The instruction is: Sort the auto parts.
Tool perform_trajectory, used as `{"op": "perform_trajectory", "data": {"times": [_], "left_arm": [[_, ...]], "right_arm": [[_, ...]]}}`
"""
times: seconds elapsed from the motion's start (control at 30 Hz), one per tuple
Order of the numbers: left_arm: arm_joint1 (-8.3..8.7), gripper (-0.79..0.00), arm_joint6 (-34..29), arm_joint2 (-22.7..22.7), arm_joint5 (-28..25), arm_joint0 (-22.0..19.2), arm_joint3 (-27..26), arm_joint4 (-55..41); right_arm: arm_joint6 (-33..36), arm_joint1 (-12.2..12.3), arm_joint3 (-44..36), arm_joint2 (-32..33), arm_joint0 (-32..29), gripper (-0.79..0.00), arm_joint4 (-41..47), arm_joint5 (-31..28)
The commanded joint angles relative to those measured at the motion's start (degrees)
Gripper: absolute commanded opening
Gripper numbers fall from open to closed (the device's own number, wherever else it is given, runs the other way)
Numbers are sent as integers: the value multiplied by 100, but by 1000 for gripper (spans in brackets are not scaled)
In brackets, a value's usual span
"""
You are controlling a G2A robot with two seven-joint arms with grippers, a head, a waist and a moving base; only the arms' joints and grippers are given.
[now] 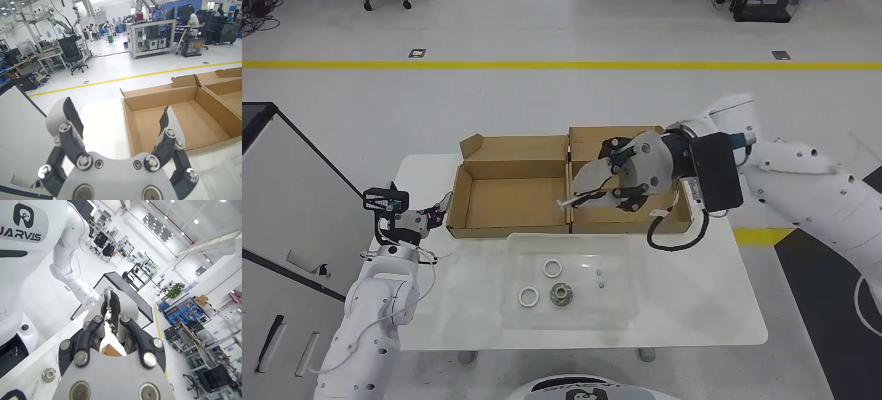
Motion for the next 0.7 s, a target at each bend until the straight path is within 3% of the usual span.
{"op": "perform_trajectory", "data": {"times": [0.0, 0.17, 0.67], "left_arm": [[0, 0, 0, 0, 0, 0, 0, 0], [0, 0, 0, 0, 0, 0, 0, 0], [0, 0, 0, 0, 0, 0, 0, 0]], "right_arm": [[-101, 13, -29, 4, 25, -785, -71, 104], [-434, 72, -75, -53, 147, -785, -401, 437], [-384, 110, -47, -164, 247, -785, -647, 387]]}}
